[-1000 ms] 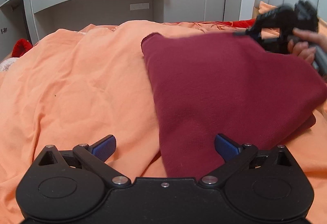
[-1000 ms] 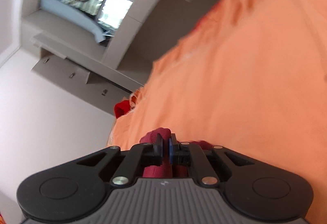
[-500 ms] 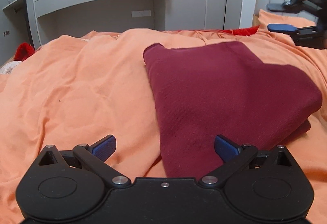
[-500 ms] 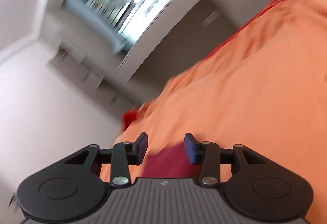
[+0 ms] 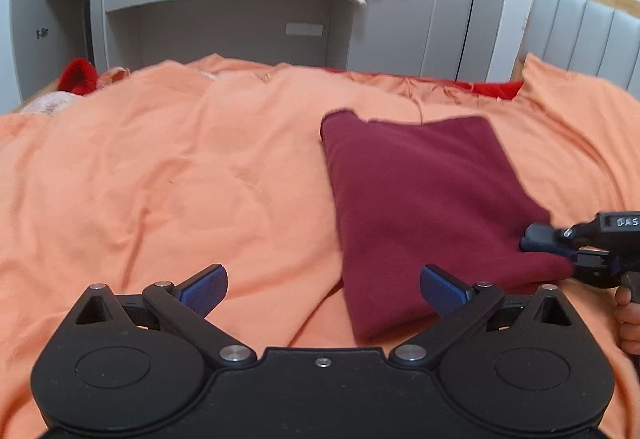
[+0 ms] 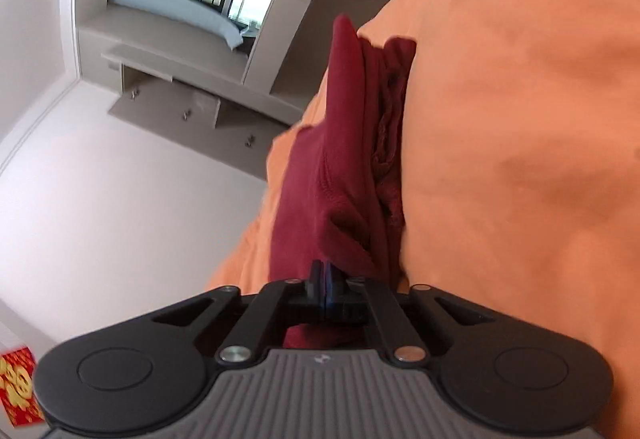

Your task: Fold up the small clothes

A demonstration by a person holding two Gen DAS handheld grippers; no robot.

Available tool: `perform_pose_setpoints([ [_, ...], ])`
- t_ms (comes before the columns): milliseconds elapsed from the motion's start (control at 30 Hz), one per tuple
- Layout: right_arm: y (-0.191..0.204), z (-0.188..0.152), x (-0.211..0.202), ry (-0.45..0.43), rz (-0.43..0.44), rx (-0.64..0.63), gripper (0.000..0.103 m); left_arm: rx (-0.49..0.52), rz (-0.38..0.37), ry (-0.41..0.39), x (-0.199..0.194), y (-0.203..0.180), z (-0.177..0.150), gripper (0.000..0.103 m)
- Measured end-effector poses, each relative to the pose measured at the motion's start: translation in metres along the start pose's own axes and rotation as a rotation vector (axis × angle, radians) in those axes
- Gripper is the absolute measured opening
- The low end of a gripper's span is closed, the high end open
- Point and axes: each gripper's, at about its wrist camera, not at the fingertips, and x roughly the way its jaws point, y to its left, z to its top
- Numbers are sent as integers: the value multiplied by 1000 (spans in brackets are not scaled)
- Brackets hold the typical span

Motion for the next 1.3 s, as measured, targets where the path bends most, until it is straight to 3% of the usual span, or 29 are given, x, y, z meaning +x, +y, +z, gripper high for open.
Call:
perform_pose_setpoints([
  [33,10,-2,-10,-14,7,-16,46,-3,7,-9,-14,0,1,102],
  [67,25,-8,-23,-40,17,-39,74,-13,20,-8,-27,0,2,102],
  [100,42,-15,-35,-68,12,-72,89,-28,30,-7,-39,0,3,102],
  [167,78,-33,-59,-99,-39,-148,98,-58,27,-11,-65,-3,1,102],
  [300,151,-84,-104,-138,-107,-312,103,-77,17,-25,-112,-14,-7,102],
  [433,208,-118,-119,-155,-263,-419,103,-79,8,-43,-151,-27,-15,102],
  [733,258,-169,-125,-170,-382,-567,103,-68,-28,-84,-206,-44,-32,102],
  [1067,277,-160,-123,-182,-406,-635,103,-75,-47,-99,-208,-40,-30,102],
  [1300,262,-110,-97,-138,-435,-673,103,-86,-103,-57,-160,-29,-20,102],
])
